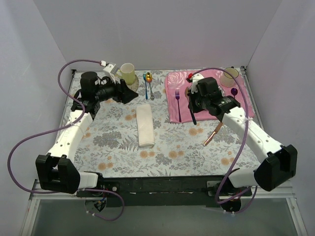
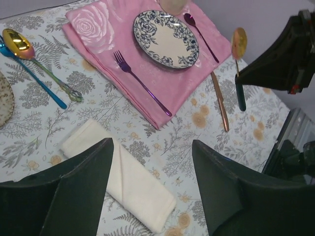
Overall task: Fold the napkin into a case and place the utensils inside
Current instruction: Pass from the right arm to the left
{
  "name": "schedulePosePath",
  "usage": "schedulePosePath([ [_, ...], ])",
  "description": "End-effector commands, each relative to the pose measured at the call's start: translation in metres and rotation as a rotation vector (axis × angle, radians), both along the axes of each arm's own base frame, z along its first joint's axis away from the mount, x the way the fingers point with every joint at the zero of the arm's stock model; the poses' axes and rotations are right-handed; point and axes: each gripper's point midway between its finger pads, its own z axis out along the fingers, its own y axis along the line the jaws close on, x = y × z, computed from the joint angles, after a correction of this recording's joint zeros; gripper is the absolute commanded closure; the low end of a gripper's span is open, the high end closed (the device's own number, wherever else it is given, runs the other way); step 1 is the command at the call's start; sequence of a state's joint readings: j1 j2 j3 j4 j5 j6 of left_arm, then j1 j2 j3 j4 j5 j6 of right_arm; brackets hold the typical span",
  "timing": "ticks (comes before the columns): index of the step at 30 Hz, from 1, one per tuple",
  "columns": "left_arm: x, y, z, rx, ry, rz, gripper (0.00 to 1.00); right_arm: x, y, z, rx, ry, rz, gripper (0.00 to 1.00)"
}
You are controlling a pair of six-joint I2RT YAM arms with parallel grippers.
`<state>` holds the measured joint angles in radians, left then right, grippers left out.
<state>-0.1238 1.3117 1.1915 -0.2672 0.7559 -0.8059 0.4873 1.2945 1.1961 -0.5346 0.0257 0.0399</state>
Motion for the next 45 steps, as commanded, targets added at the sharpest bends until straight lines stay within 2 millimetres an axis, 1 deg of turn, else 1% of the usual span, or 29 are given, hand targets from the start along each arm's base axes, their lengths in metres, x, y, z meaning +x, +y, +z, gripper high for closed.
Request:
schedulePosePath([
  [1,-0.002,-0.027,0.024,-0.011,-0.232,-0.024,0.39,0.020,0.042,0.032,0.050,-0.087,-0.036,0.99],
  [2,-0.007,-0.045,0.020,0.002,-0.234,-0.048,0.40,0.020,0.050,0.033,0.051,-0.091,-0.028,0.99],
  [3,-0.004,-0.052,0.017,0.014,-0.232,-0.038,0.43,0.023,0.059,0.030,0.046,-0.086,-0.017,0.99],
  [4,-0.002,-0.064,0.021,0.010,-0.229,-0.018,0.44,0.019,0.070,0.031,0.046,-0.085,0.001,0.99],
  [5,0.006,-0.069,0.013,0.012,-0.196,0.002,0.46,0.018,0.076,0.031,0.046,-0.083,0.010,0.99],
  [6,0.008,-0.074,0.012,0.004,-0.174,0.015,0.47,0.016,0.088,0.030,0.046,-0.080,0.035,0.99],
  [8,0.016,-0.085,0.011,-0.026,-0.146,0.054,0.46,0.015,0.096,0.029,0.055,-0.073,0.042,0.99],
  [10,0.011,-0.099,0.010,-0.052,-0.125,0.027,0.41,0.014,0.106,0.029,0.057,-0.075,0.057,0.99],
  [14,0.005,-0.119,0.010,-0.084,-0.114,0.004,0.39,0.013,0.116,0.027,0.055,-0.073,0.074,0.99],
  [16,0.003,-0.125,0.007,-0.089,-0.102,-0.003,0.39,0.012,0.121,0.028,0.054,-0.077,0.086,0.99],
  [19,0.010,-0.127,0.002,-0.081,-0.093,0.015,0.41,0.010,0.124,0.029,0.051,-0.083,0.102,0.99],
  [21,0.014,-0.127,0.003,-0.075,-0.101,0.029,0.44,0.010,0.125,0.029,0.049,-0.084,0.105,0.99],
  [23,0.019,-0.128,-0.005,-0.058,-0.085,0.036,0.48,0.008,0.125,0.029,0.051,-0.083,0.108,0.99],
  [25,0.022,-0.129,-0.008,-0.049,-0.069,0.049,0.53,0.007,0.125,0.031,0.052,-0.088,0.106,0.99],
  [26,0.024,-0.130,-0.016,-0.037,-0.043,0.051,0.54,0.007,0.126,0.032,0.054,-0.090,0.109,0.99],
  [30,0.025,-0.134,-0.023,-0.030,-0.016,0.050,0.60,0.003,0.126,0.032,0.053,-0.088,0.113,0.99],
  [33,0.026,-0.134,-0.026,-0.028,0.001,0.062,0.78,0.002,0.125,0.033,0.053,-0.091,0.116,0.99],
  [34,0.026,-0.134,-0.028,-0.027,0.008,0.063,0.90,0.002,0.126,0.033,0.054,-0.092,0.122,0.99],
  [35,0.026,-0.133,-0.027,-0.035,0.023,0.068,0.98,0.001,0.128,0.034,0.059,-0.095,0.134,0.99],
  [36,0.025,-0.134,-0.028,-0.041,0.034,0.068,1.00,-0.003,0.132,0.033,0.062,-0.090,0.181,0.99],
  [37,0.027,-0.130,-0.026,-0.051,0.042,0.064,1.00,-0.006,0.137,0.037,0.075,-0.092,0.221,0.83],
  [38,0.016,-0.135,-0.023,-0.076,0.059,-0.023,1.00,-0.010,0.140,0.040,0.080,-0.092,0.258,0.68],
  [39,0.013,-0.132,-0.018,-0.095,0.068,-0.044,1.00,-0.017,0.145,0.044,0.085,-0.091,0.349,0.58],
  [40,0.013,-0.122,-0.016,-0.115,0.080,-0.065,1.00,-0.021,0.144,0.052,0.092,-0.083,0.382,0.44],
  [41,0.001,-0.121,-0.005,-0.156,0.069,-0.163,1.00,-0.022,0.143,0.057,0.090,-0.088,0.416,0.40],
  [42,-0.008,-0.115,-0.010,-0.187,0.108,-0.201,1.00,-0.023,0.140,0.060,0.119,-0.067,0.460,0.37],
  [43,-0.005,-0.099,-0.003,-0.213,0.093,-0.200,1.00,-0.026,0.137,0.064,0.140,-0.056,0.488,0.31],
  [44,-0.006,-0.095,0.003,-0.234,0.077,-0.214,1.00,-0.030,0.133,0.066,0.170,-0.032,0.506,0.29],
  [45,-0.018,-0.093,0.001,-0.264,0.122,-0.268,1.00,-0.032,0.128,0.068,0.229,0.002,0.534,0.28],
])
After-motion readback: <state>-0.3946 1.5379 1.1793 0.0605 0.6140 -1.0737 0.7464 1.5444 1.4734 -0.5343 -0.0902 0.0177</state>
